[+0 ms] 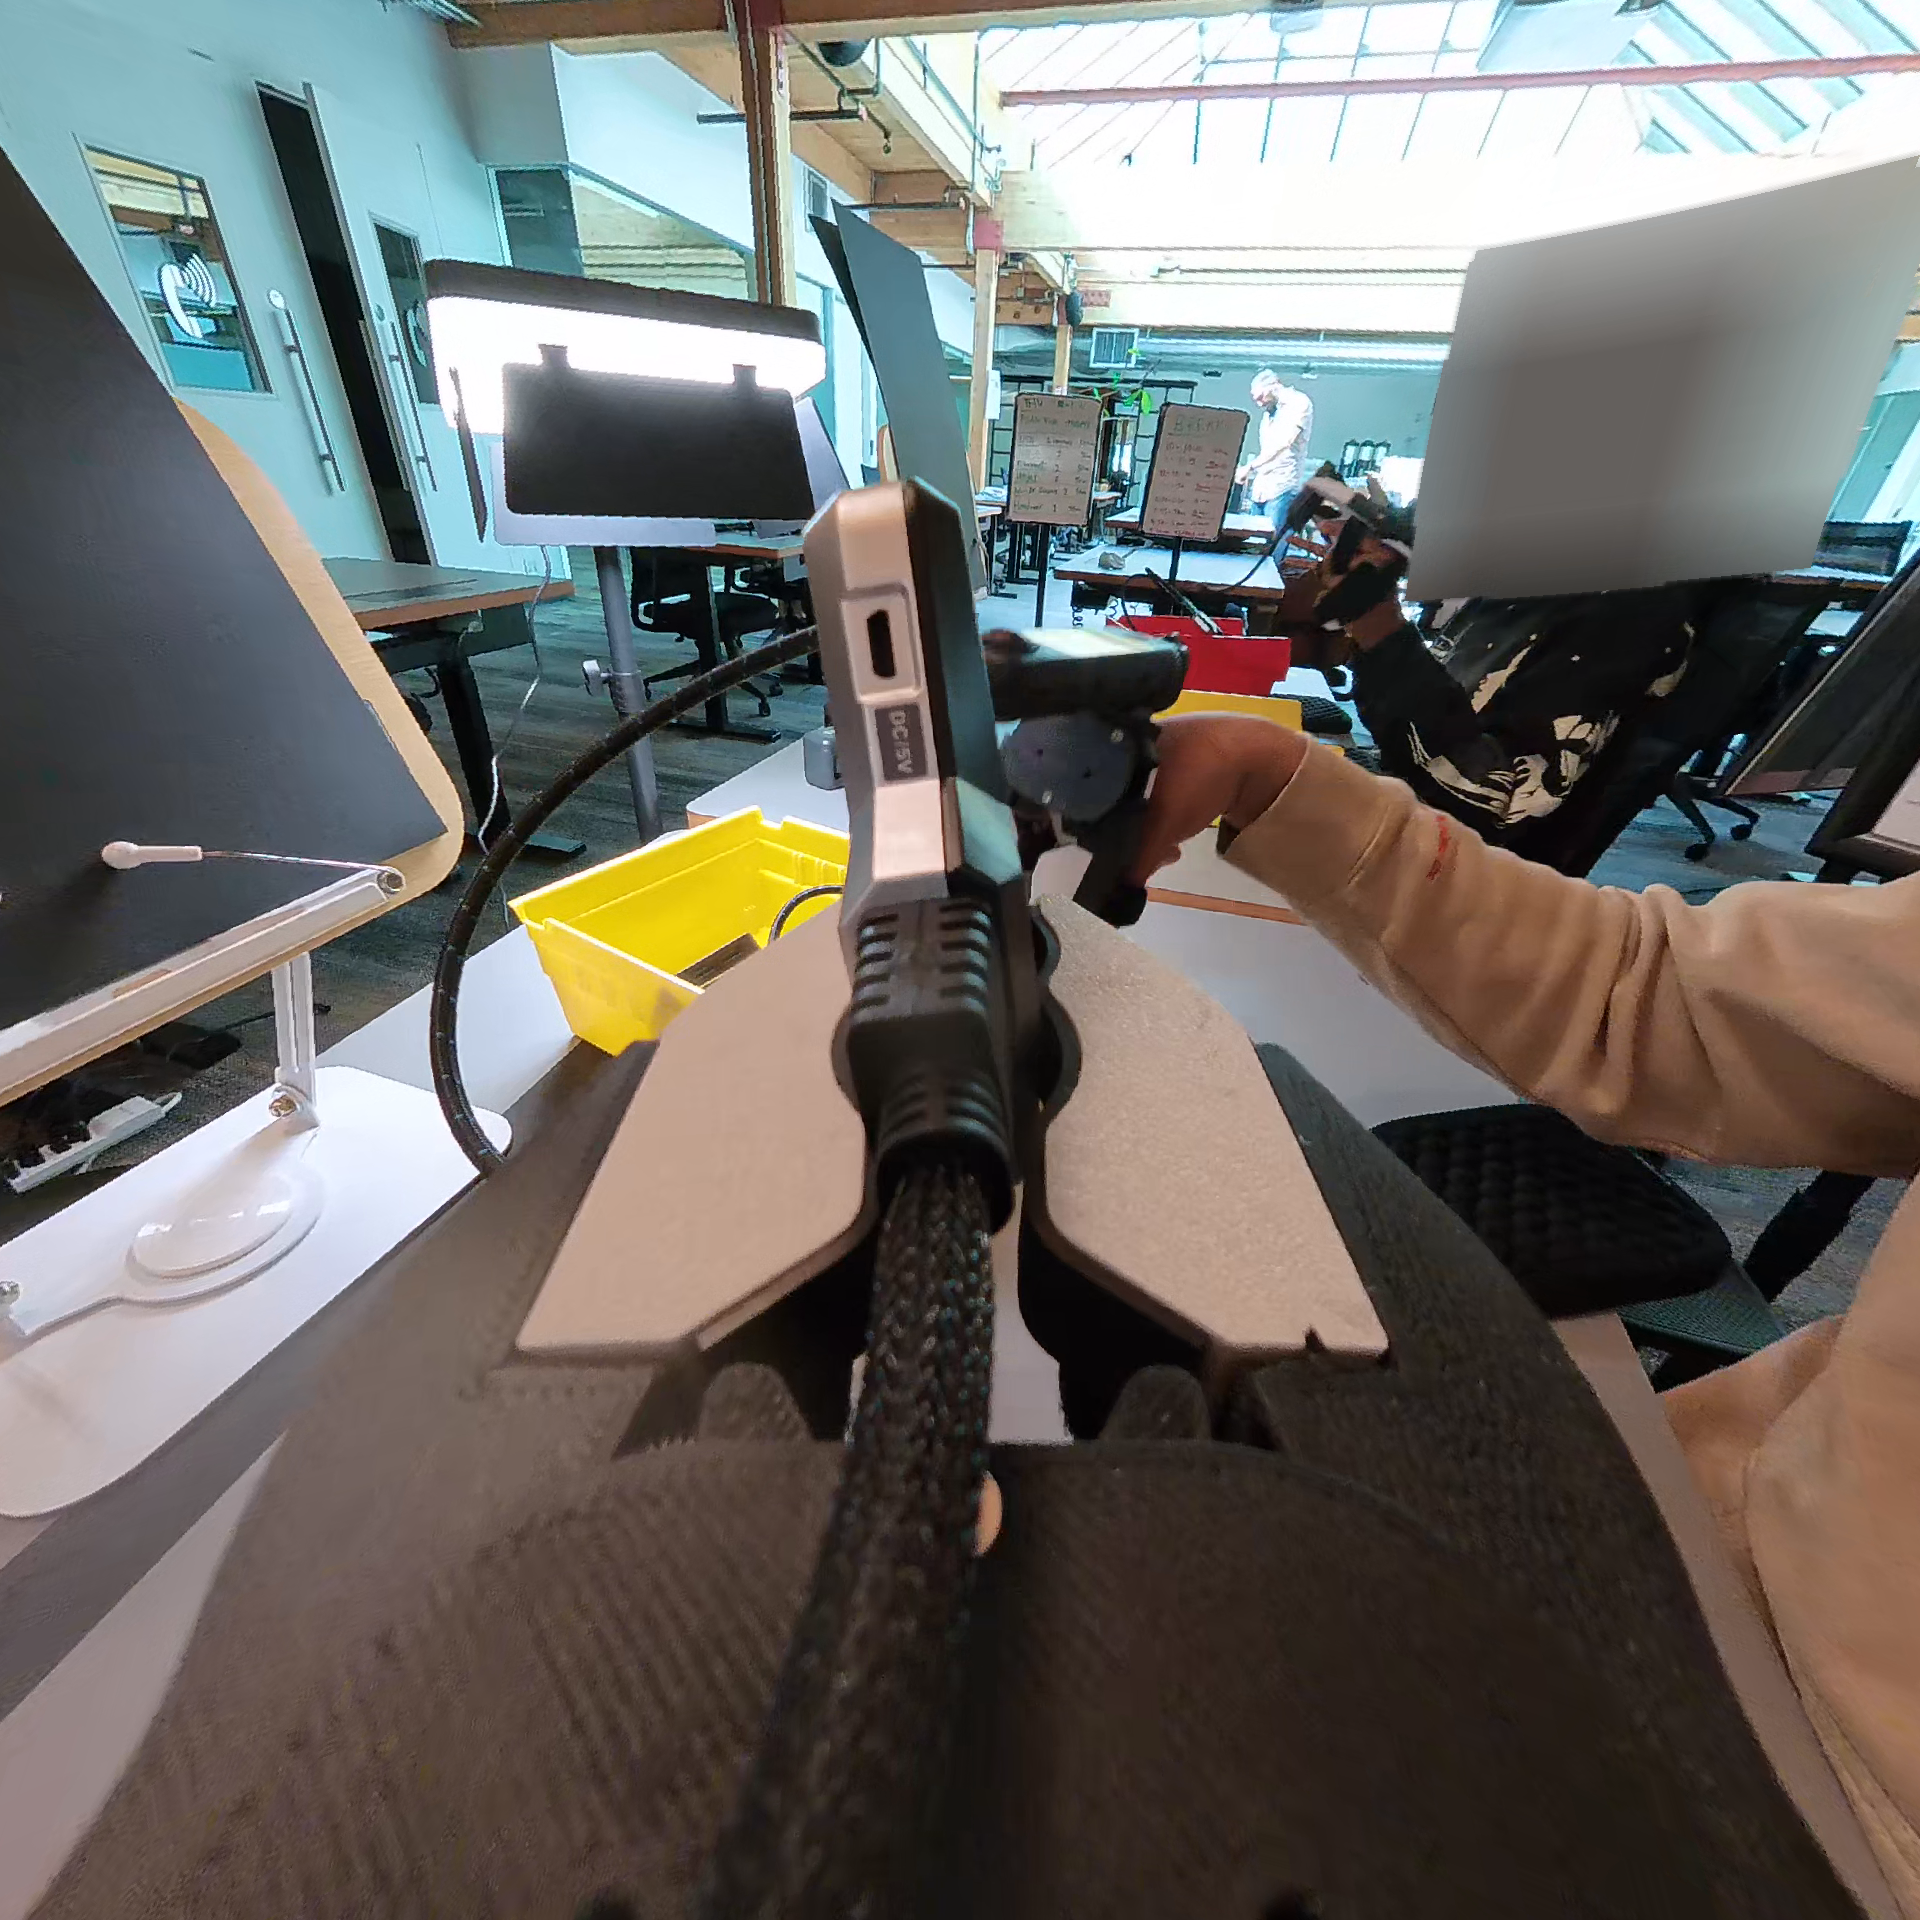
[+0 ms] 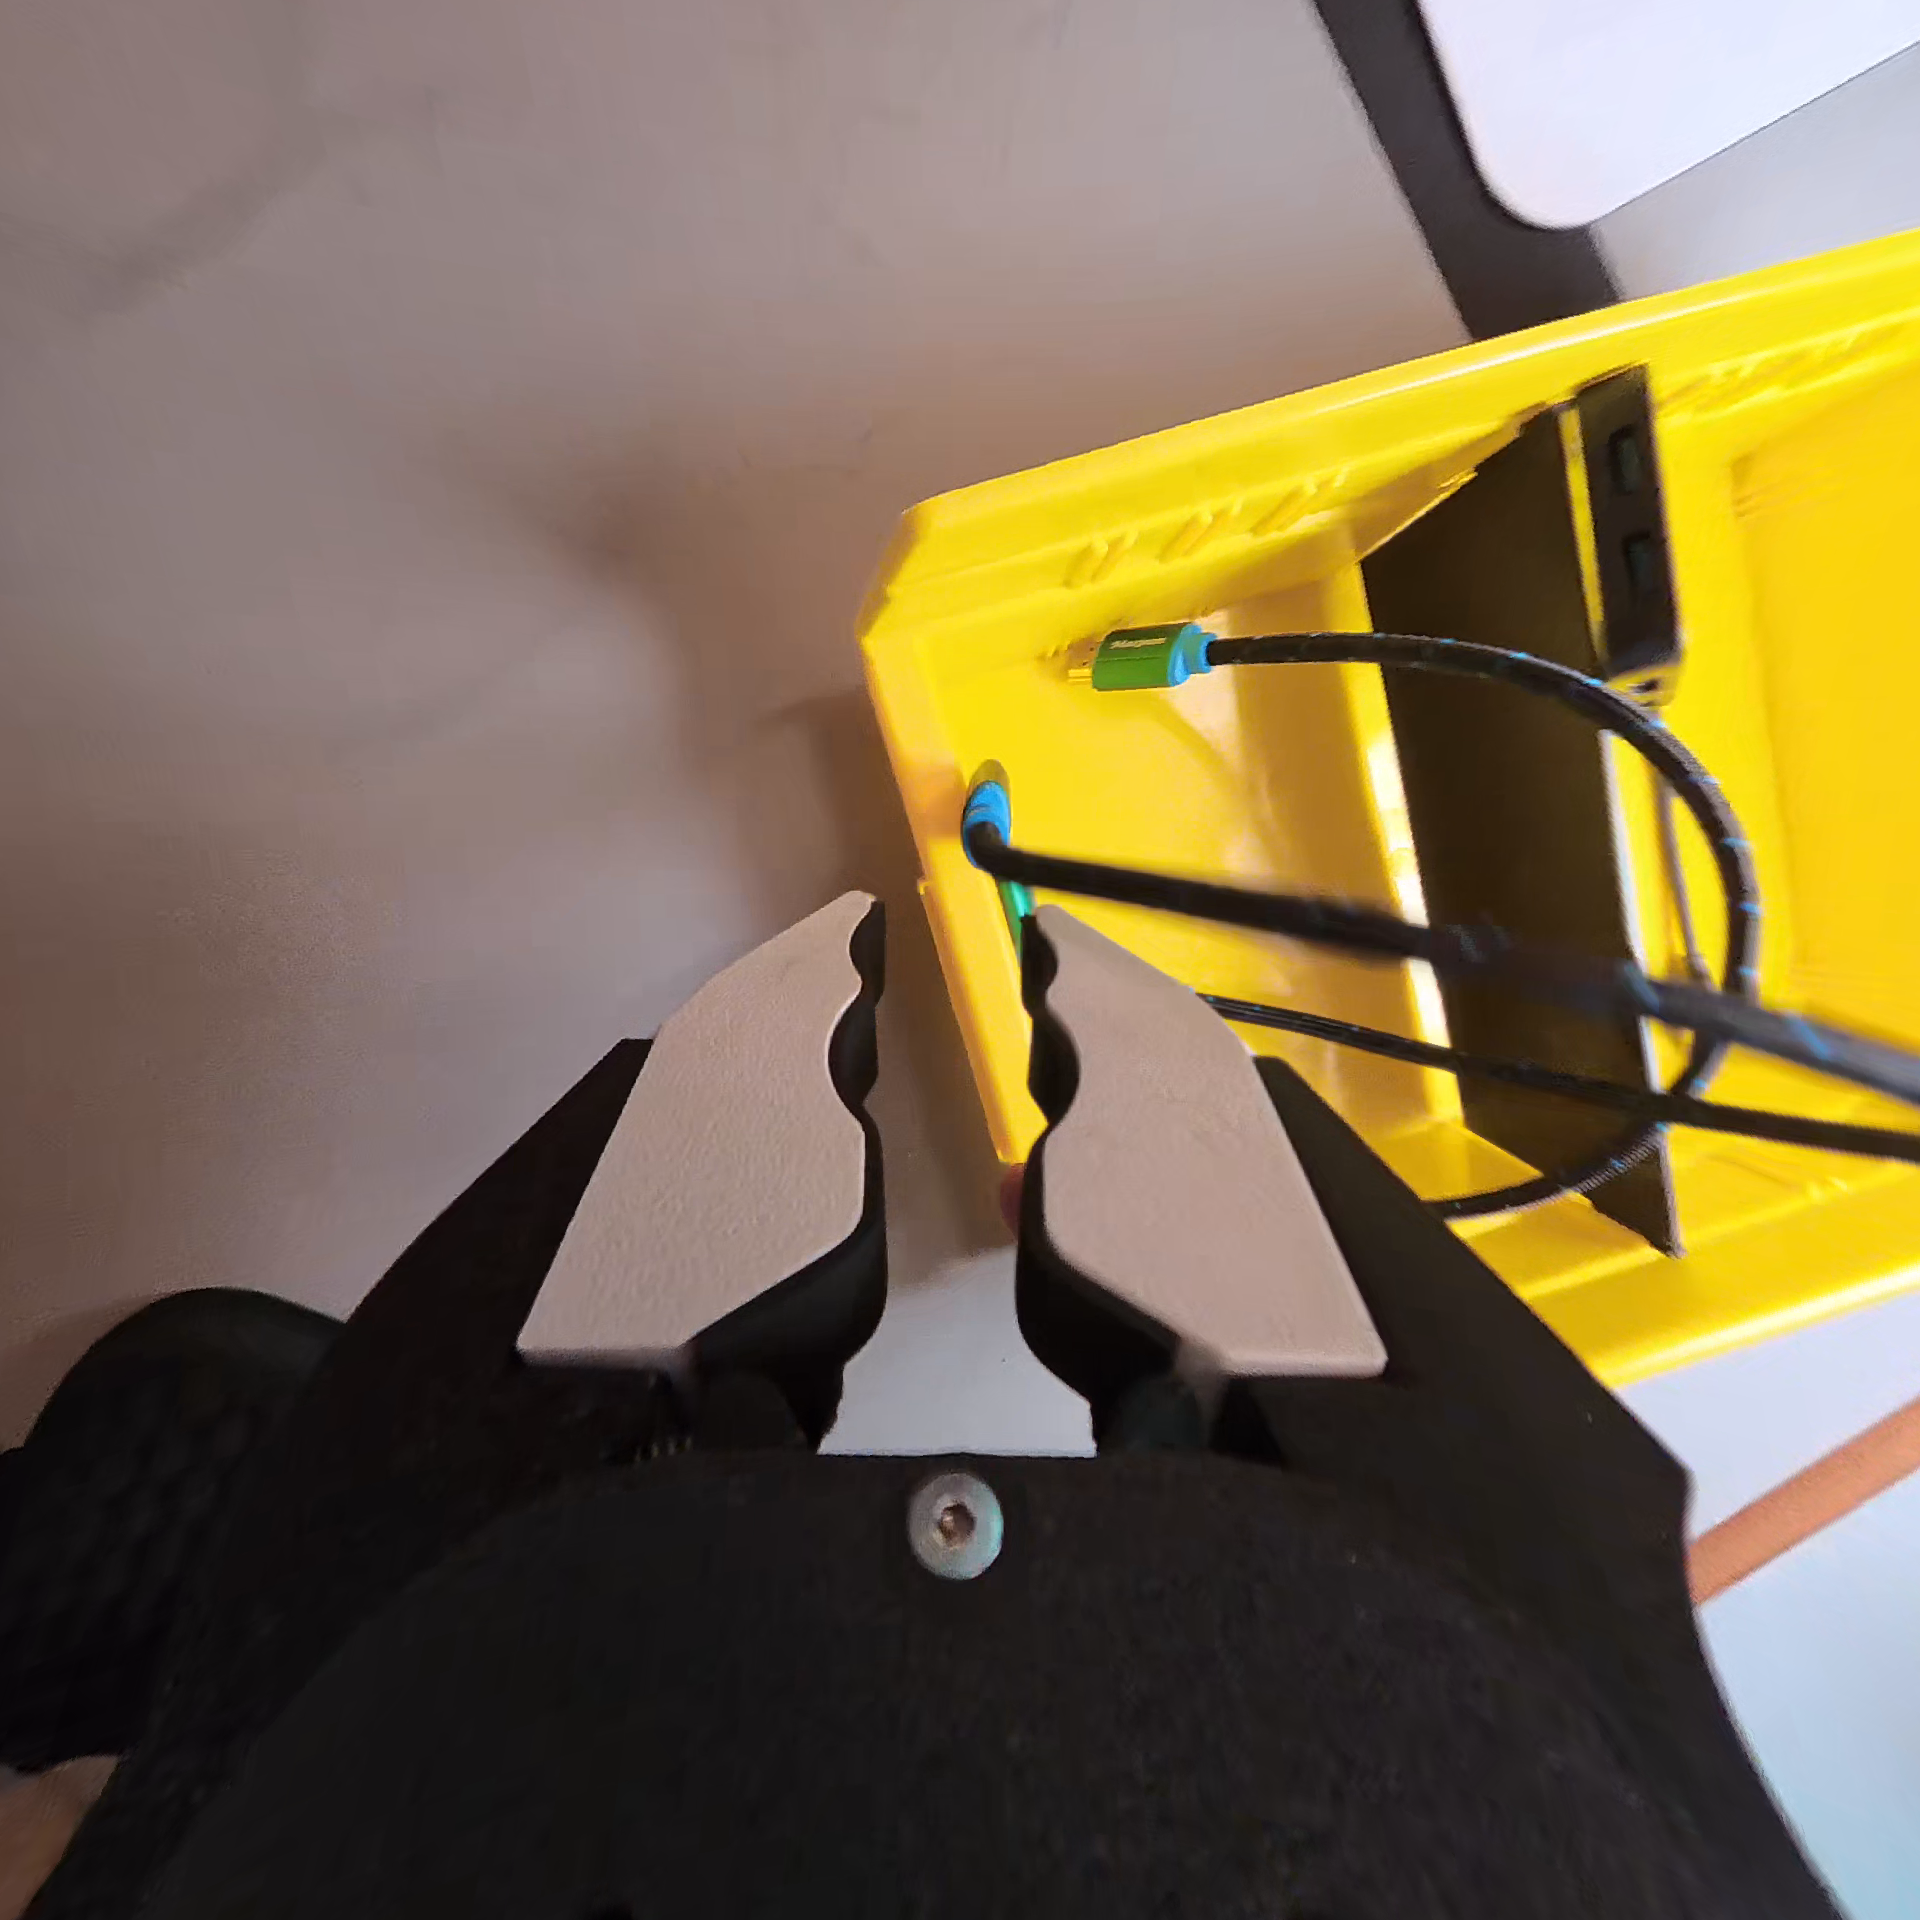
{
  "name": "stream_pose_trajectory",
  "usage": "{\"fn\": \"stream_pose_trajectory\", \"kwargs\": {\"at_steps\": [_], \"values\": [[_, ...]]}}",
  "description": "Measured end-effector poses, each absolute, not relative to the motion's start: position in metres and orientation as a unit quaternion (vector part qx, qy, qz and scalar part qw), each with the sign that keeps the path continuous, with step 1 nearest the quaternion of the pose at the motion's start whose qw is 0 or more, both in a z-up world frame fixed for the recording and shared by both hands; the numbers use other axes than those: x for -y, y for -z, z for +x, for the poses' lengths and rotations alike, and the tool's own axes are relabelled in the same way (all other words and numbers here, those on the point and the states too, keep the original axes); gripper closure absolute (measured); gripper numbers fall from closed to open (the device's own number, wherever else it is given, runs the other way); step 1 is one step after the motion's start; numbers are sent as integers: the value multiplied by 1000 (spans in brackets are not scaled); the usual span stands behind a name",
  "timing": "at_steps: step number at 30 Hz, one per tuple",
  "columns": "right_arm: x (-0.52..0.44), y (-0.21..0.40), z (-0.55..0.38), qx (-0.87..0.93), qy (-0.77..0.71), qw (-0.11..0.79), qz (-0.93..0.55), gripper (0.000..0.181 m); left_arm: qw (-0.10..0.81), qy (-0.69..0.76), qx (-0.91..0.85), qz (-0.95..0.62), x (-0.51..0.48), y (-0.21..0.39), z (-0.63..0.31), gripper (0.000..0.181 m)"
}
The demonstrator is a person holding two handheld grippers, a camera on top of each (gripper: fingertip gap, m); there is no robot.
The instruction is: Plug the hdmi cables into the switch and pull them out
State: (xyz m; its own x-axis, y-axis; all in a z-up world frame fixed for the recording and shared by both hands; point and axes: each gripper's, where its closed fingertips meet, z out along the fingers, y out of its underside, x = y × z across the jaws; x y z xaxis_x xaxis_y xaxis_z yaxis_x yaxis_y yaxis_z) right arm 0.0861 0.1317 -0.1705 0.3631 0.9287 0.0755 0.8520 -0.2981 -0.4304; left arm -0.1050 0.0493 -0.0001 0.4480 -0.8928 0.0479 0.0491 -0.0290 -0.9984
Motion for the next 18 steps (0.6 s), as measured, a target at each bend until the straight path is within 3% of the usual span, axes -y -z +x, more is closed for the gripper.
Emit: {"fn": "stream_pose_trajectory", "kwargs": {"at_steps": [1, 11, 18], "values": [[-133, 162, 88, 550, -97, 219, -800, 157, 602, 391, -351, -601, -49, 0, -105, 157], [-169, 129, 71, 458, -136, 367, -798, 154, 603, 396, -350, -598, -48, -1, -105, 157], [-86, 46, -31, 501, -404, 523, -558, 157, 596, 422, -353, -585, -46, 1, -99, 157]]}}
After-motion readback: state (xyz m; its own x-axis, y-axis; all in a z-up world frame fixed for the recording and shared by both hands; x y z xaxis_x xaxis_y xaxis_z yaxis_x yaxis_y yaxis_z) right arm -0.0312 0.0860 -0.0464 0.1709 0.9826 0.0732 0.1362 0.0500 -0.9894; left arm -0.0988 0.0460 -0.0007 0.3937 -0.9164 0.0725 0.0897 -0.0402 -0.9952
